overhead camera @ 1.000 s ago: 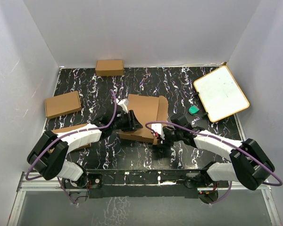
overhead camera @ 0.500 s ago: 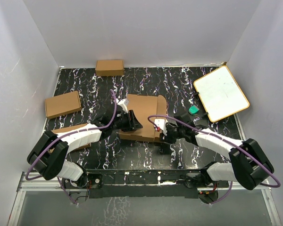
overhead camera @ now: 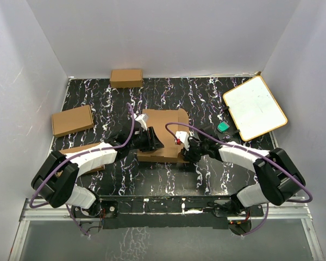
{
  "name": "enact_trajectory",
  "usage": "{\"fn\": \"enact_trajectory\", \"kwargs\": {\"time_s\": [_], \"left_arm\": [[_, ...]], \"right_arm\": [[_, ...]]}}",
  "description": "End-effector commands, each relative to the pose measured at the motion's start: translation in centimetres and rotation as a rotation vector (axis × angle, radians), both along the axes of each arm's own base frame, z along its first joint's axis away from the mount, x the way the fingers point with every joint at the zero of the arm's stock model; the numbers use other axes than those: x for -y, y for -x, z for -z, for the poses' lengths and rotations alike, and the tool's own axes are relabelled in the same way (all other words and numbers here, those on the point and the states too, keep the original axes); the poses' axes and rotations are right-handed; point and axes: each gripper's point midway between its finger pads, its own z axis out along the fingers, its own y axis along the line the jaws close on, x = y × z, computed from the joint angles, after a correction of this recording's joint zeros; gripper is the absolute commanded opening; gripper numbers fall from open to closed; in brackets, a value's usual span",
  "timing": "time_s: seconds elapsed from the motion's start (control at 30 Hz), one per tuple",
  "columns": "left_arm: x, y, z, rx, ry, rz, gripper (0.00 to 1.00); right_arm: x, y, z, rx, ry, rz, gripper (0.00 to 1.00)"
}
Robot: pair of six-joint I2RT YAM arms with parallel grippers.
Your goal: Fold the paper box
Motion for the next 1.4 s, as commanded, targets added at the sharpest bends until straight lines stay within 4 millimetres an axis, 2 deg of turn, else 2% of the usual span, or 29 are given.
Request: {"fn": "enact_trajectory", "kwargs": {"time_s": [0.0,0.07,0.23,0.43,0.7,0.9,0.97,1.1,1.23,1.37], "left_arm": [[-0.1,0.6,0.6,-0.032,-0.031,0.022,0.40],[-0.1,0.5,0.5,-0.031,-0.030,0.022,0.40],[-0.1,0.6,0.3,-0.029,-0.031,0.023,0.40],[-0.1,0.6,0.4,-0.030,-0.031,0.021,0.40],[0.1,0.4,0.2,-0.030,-0.024,0.022,0.40],[0.0,0.3,-0.4,-0.020,-0.027,0.023,0.41],[0.1,0.2,-0.8,-0.011,-0.027,0.025,0.42],[0.1,-0.2,-2.3,0.022,-0.021,0.022,0.46],[-0.3,-0.5,-4.8,0.082,-0.010,0.005,0.49],[-1.4,-0.6,-6.7,0.145,-0.013,-0.026,0.52]], "right_arm": [[-0.2,-2.7,-0.9,0.071,0.014,0.073,0.38],[-0.5,-2.6,-1.4,0.069,-0.003,0.066,0.42],[-1.1,-2.6,-2.9,0.085,-0.053,0.061,0.43],[-1.2,-3.0,-3.0,0.094,-0.067,0.087,0.44],[0.1,-3.7,0.3,0.097,0.084,0.130,0.43],[0.3,-3.5,1.3,0.079,0.140,0.116,0.42],[0.1,-3.5,0.7,0.080,0.127,0.112,0.43],[-0.8,-3.1,-1.9,0.063,0.029,0.075,0.50],[-0.8,-1.8,-4.8,0.048,-0.105,-0.005,0.59],[-0.8,-0.1,-7.5,0.063,-0.215,-0.102,0.60]]}}
